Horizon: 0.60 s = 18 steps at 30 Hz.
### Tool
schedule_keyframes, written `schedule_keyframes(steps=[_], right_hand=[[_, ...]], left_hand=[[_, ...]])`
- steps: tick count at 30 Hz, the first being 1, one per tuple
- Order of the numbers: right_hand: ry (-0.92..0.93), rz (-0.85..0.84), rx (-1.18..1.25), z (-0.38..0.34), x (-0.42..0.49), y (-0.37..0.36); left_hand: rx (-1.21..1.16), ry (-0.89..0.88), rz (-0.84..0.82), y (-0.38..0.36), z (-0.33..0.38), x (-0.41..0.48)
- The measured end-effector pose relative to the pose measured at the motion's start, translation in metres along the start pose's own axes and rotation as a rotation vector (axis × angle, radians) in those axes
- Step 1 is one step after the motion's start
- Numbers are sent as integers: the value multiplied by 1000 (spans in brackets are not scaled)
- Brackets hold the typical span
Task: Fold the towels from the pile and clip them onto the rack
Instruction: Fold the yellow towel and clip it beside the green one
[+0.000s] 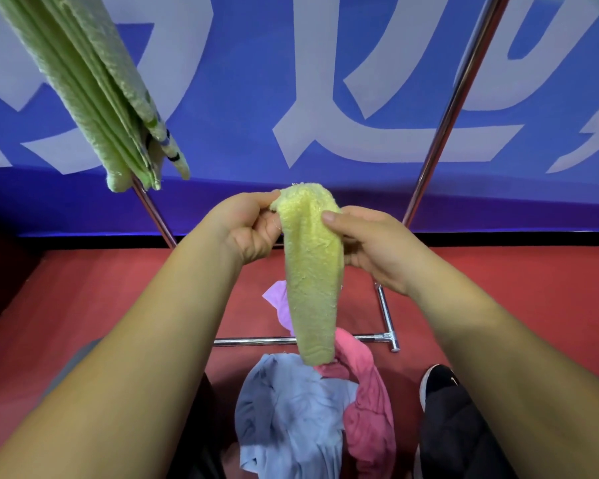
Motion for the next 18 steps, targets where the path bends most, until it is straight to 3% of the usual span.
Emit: schedule_keyframes(steps=[4, 8, 18], right_hand=[[92, 84, -124, -5, 0, 2], [97, 166, -139, -9, 0, 7], [51, 398, -124, -22, -4, 43]], left_hand=[[-55, -18, -12, 5, 3, 5], [47, -49, -120, -9, 0, 9], [800, -107, -132, -31, -31, 15]])
Point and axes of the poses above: each hand's wrist, its own x-axis towards the middle knuckle, its own y-axis out of the back of the hand, z = x × y, the point moved 7 cm from there along x, towards the middle knuckle, and after that the axes turned 9 degrees about y, right-handed, at the moved point
